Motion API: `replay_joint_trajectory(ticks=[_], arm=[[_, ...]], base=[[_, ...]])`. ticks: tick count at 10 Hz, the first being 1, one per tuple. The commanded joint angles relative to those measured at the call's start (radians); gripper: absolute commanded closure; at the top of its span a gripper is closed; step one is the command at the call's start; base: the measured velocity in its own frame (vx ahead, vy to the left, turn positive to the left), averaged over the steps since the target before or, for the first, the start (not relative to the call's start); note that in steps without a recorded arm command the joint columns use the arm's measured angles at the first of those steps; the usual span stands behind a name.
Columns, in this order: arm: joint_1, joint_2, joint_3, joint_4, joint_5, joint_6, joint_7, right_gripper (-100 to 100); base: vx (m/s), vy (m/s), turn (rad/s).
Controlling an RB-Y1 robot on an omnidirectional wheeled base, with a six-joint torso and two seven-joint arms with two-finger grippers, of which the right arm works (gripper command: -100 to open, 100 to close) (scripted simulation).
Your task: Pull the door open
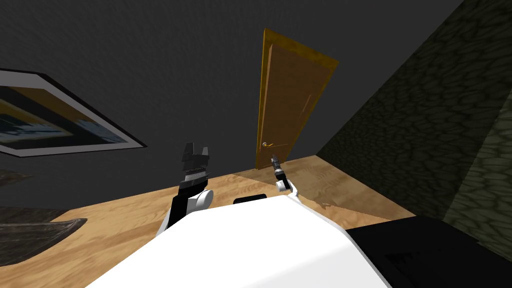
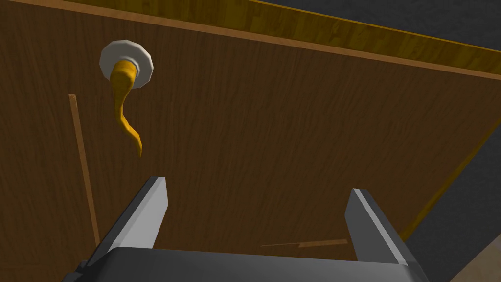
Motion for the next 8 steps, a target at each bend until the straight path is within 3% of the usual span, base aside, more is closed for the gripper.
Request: replay_joint_trajectory(ticks=[1, 2, 8], arm=[[-0.023, -0.006, 0.007, 0.050, -0.009, -0.008, -0.007, -100], [-0.023, -0.006, 0.007, 0.057, -0.009, -0.008, -0.007, -100], [-0.098, -0.043, 0.026, 0.224, -0.043, -0.015, -0.036, -100]], base=[[0.097, -0.043, 0.080], [0.060, -0.037, 0.030], [0.078, -0.049, 0.065]])
